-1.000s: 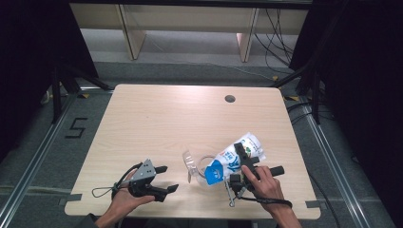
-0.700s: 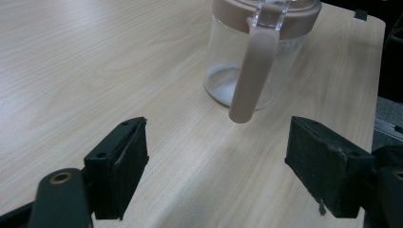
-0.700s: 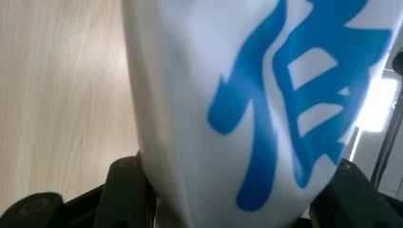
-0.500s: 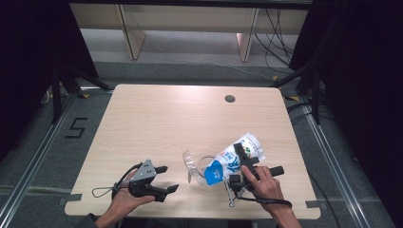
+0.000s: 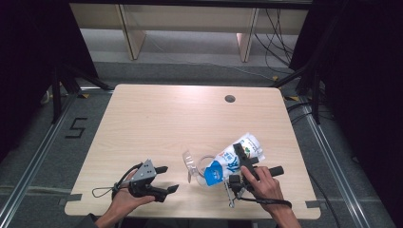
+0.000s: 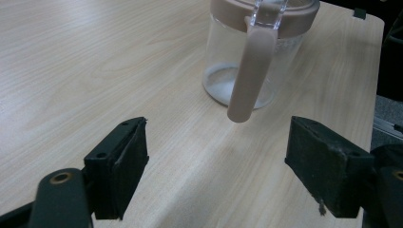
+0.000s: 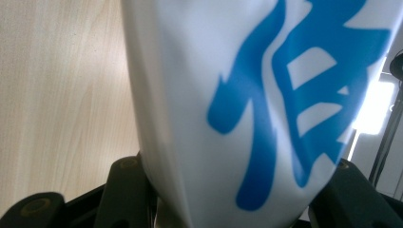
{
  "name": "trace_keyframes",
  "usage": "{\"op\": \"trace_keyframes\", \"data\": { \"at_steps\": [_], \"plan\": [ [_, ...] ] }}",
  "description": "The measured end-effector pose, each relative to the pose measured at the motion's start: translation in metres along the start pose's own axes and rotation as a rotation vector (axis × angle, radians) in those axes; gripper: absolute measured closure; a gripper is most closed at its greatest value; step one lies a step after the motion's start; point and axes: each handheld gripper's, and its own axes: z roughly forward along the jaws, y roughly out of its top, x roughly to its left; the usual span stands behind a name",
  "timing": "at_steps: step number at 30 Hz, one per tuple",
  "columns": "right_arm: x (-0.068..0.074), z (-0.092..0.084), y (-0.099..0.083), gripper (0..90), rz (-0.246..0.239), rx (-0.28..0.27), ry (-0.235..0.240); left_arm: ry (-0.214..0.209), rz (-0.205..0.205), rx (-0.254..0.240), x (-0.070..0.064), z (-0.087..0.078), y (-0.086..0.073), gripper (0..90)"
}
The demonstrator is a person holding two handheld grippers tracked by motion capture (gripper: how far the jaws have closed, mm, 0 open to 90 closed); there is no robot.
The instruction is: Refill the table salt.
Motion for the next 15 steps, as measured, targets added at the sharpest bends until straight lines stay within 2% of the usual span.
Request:
{"op": "trace_keyframes", "data": {
  "at_steps": [3,6,15],
  "plan": [
    [-0.0001,0.0,0.0,51.0,-0.001,0.0,0.0,-0.006,-0.001,-0.001,0.0002,0.0003,-0.0001,21.2],
    [0.0018,-0.0005,-0.0001,51.0,0.02,0.01,0.007,-0.008,-0.002,-0.001,0.0002,0.0004,-0.0002,21.2],
    [0.0019,-0.001,-0.0002,51.2,0.023,0.017,0.007,-0.008,-0.003,0.0,0.0002,0.0003,-0.0002,21.2]
  ]
}}
